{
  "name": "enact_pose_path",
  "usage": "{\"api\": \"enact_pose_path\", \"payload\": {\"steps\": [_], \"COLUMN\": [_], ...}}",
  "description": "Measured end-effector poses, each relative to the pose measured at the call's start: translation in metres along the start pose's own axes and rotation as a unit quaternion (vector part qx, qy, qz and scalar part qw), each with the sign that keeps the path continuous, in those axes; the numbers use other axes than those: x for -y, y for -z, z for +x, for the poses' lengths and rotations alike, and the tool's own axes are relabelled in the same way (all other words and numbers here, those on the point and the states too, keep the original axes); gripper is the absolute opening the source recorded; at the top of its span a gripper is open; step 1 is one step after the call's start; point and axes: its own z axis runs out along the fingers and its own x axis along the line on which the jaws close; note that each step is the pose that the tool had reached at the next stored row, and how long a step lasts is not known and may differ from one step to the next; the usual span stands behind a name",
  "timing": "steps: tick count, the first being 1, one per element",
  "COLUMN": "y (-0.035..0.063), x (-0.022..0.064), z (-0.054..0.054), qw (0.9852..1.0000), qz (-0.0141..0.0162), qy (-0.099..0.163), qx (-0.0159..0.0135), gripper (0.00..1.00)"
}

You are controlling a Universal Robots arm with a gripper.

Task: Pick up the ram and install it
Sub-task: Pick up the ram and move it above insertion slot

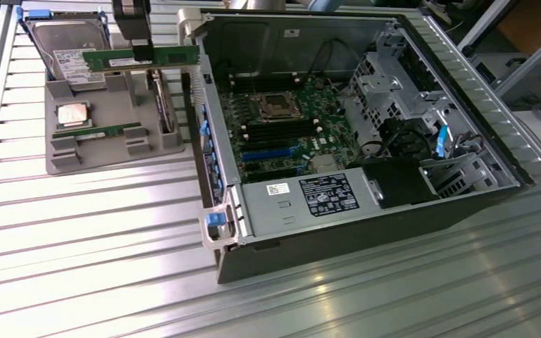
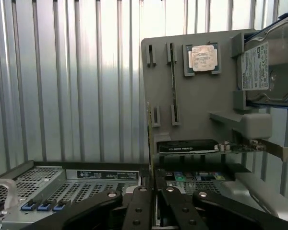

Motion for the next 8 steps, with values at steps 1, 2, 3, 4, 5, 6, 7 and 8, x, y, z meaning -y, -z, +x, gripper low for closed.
{"api": "enact_pose_path", "payload": {"steps": [1, 2, 3, 4, 5, 6, 7, 8], "y": [-0.0001, -0.0002, -0.0004, -0.0005, -0.0006, -0.0007, -0.0008, -0.0009], "x": [0.0023, 0.0047, 0.0067, 0.0081, 0.0098, 0.0129, 0.0148, 0.0165], "z": [0.0, 0.0, 0.0, 0.0, 0.0, 0.0, 0.0, 0.0], "qw": [1.0, 1.0, 1.0, 1.0, 0.9999, 0.9999, 0.9999, 0.9999], "qz": [0.0, -0.0001, -0.0003, -0.0004, -0.0006, -0.0008, -0.0008, -0.0008], "qy": [0.0, -0.002, -0.005, -0.01, -0.014, -0.017, -0.017, -0.017], "qx": [0.0, -0.0001, -0.0002, -0.0004, -0.0006, -0.0007, -0.0007, -0.0007], "gripper": [0.13, 0.13, 0.13, 0.13, 0.13, 0.13, 0.13, 0.13]}}
